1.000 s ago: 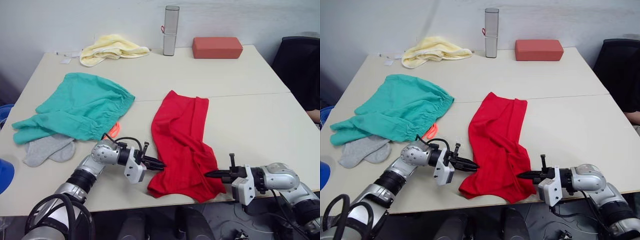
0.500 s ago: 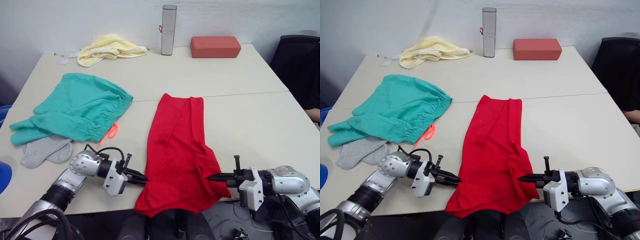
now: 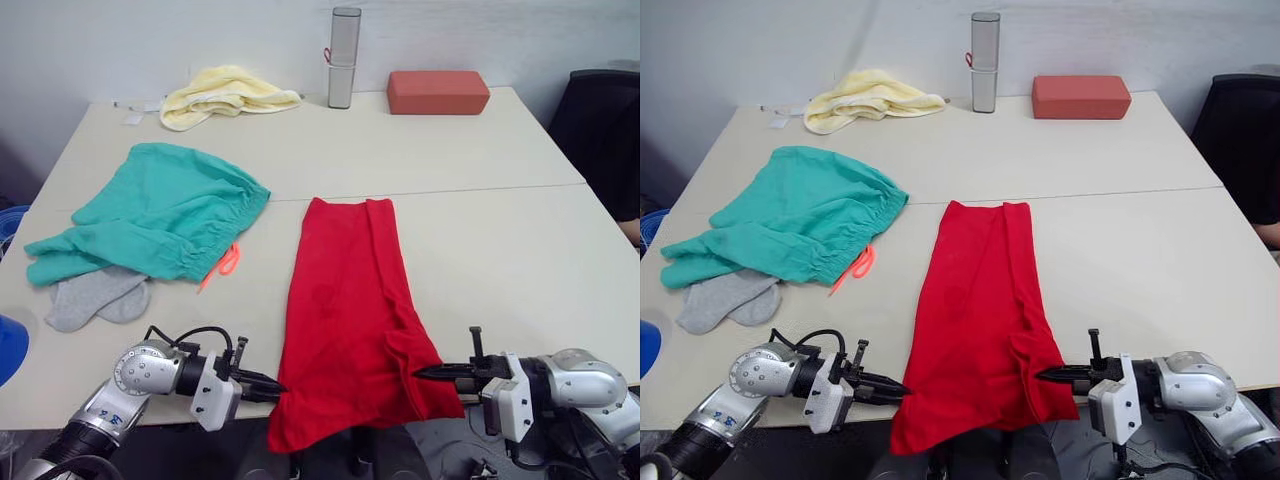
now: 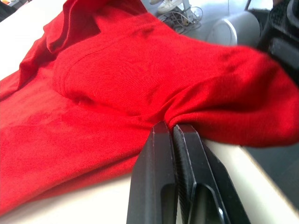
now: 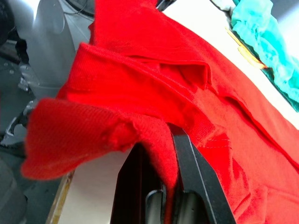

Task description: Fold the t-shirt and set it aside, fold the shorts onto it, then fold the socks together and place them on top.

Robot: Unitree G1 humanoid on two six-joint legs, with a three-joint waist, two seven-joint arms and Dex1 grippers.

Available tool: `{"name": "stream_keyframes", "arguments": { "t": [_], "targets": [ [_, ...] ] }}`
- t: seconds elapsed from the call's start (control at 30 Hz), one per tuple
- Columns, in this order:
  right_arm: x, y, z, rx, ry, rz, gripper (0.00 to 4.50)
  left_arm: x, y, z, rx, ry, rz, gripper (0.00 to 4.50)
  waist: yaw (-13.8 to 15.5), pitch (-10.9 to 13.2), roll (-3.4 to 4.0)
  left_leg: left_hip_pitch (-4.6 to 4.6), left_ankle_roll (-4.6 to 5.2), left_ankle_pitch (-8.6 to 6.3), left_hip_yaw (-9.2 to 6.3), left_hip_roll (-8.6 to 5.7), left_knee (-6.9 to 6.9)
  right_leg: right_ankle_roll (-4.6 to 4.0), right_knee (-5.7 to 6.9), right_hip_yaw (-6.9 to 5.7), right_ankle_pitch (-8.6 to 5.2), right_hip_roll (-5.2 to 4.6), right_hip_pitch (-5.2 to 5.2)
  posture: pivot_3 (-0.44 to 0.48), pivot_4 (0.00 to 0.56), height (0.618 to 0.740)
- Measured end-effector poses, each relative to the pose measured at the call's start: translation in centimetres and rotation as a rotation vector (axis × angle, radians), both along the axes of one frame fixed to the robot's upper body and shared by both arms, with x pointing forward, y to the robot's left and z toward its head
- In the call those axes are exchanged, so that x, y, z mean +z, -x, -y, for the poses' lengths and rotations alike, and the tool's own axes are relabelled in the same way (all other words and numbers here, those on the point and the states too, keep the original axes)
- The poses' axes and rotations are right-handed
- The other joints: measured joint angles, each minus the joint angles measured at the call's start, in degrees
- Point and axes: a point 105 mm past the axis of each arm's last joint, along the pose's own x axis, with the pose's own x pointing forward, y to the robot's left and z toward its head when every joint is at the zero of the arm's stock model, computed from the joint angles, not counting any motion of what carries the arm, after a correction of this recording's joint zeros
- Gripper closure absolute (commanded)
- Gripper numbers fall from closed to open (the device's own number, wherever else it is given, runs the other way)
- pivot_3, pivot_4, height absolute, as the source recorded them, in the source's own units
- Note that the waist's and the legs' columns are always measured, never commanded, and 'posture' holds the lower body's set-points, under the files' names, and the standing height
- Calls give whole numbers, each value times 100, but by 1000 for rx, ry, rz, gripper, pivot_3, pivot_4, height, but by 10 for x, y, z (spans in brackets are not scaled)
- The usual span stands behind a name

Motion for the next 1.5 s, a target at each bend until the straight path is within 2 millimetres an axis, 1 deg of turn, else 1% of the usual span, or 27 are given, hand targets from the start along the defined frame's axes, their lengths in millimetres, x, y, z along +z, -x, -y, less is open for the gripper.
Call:
{"name": "stream_keyframes", "arguments": {
  "t": [0.07,0.13,0.23,0.3,0.37,0.47,0.53,0.63,0.67,0.77,0.8,0.87,0.9,0.97,1.03,1.1,1.17,1.23,1.3,1.33,1.4,1.5],
  "targets": [
    [5,0,-1,2,-7,-15,4500,1,3,-1,14,2,-50,4471,-4,3,3,-1,1,0,0,0,1,0,2,1,0,0,-2,0,150,740],
    [12,-1,-1,-12,-28,-63,4500,7,2,-4,40,3,-121,4471,-6,8,3,-2,1,1,-1,0,1,-2,6,1,-1,0,-6,0,150,740],
    [26,-4,-5,-28,-85,-158,4500,23,-5,-5,98,42,-220,4471,3,17,11,-4,3,2,-4,1,1,-4,8,1,-2,0,-7,0,150,740],
    [35,-6,-7,-33,-96,-254,4500,35,-12,-3,140,76,-300,4471,15,31,17,-7,4,2,-6,1,6,-4,8,1,-2,0,-7,0,150,740],
    [47,-15,-9,-53,-123,-310,4500,45,-22,-4,180,92,-363,4471,16,35,16,-10,4,3,-9,1,8,-4,9,-1,-2,0,-9,0,150,740],
    [65,-37,-13,-99,-177,-382,4500,60,-41,-6,243,123,-463,4471,15,38,14,-26,-6,9,-13,1,14,-3,14,-7,-2,0,-24,0,150,740],
    [79,-56,-17,-137,-245,-418,4500,72,-57,-5,283,162,-492,4471,11,39,15,-65,-34,27,-18,0,27,0,20,-15,0,0,-52,0,150,740],
    [90,-79,-17,-193,-301,-457,4500,79,-74,-5,342,203,-562,4471,11,41,12,-76,-37,32,-21,-2,28,3,18,-28,2,2,-52,0,150,740],
    [92,-89,-18,-217,-315,-475,4500,80,-83,-6,371,225,-592,4471,10,43,9,-75,-37,38,-21,-2,31,4,19,-30,3,6,-50,0,150,740],
    [104,-131,-26,-308,-383,-486,4500,95,-122,5,465,344,-653,4471,2,61,-11,-80,-29,59,-18,-15,45,16,40,-29,11,4,-49,0,150,740],
    [109,-149,-34,-346,-410,-492,4500,104,-140,12,508,410,-683,4471,6,66,-20,-81,-27,68,-21,-26,47,17,54,-30,12,-4,-52,0,150,740],
    [112,-165,-41,-391,-424,-513,4500,112,-158,18,565,469,-718,4471,8,65,-20,-83,-28,70,-25,-26,44,19,75,-32,12,-5,-52,0,150,740],
    [109,-178,-40,-454,-432,-547,4500,115,-173,18,631,520,-742,4471,2,65,-20,-90,-29,71,-24,-27,40,19,70,-34,12,-4,-56,0,150,740],
    [98,-190,-37,-537,-436,-599,4500,110,-187,14,720,558,-784,4471,-21,65,-20,-97,-27,70,-23,-29,37,21,67,-48,13,-4,-61,0,150,740],
    [91,-198,-35,-593,-450,-622,4500,104,-195,12,778,568,-804,4471,-30,66,-20,-102,-27,70,-21,-32,36,23,65,-61,14,-6,-65,0,150,740],
    [85,-211,-33,-675,-463,-642,4500,91,-205,10,866,547,-823,4471,-35,67,-22,-108,-22,75,-12,-38,36,25,64,-76,15,-11,-69,0,150,740],
    [83,-218,-31,-731,-449,-643,4500,81,-210,8,922,518,-836,4471,-44,67,-22,-107,-24,82,-12,-38,37,27,68,-76,16,-11,-69,0,150,740],
    [79,-221,-25,-773,-443,-642,4500,76,-212,7,938,509,-833,4471,-50,67,-22,-104,-28,84,-13,-37,36,27,72,-72,16,-12,-69,0,150,740],
    [72,-223,-23,-804,-449,-662,4005,72,-212,9,944,504,-845,4500,-46,67,-22,-104,-30,85,-15,-37,36,27,73,-72,16,-14,-69,0,150,740],
    [70,-224,-23,-810,-454,-669,3775,71,-212,10,948,511,-848,4273,-46,67,-22,-104,-31,86,-14,-37,36,27,74,-72,16,-15,-69,0,150,740],
    [71,-226,-22,-823,-466,-661,3119,72,-215,12,961,536,-850,3813,-45,67,-22,-104,-31,86,-15,-38,36,27,74,-71,16,-16,-69,0,150,740],
    [71,-228,-17,-851,-461,-640,2076,73,-218,10,990,561,-834,2856,-51,67,-22,-104,-32,86,-15,-37,36,27,75,-71,16,-16,-69,0,150,740]
  ]
}}
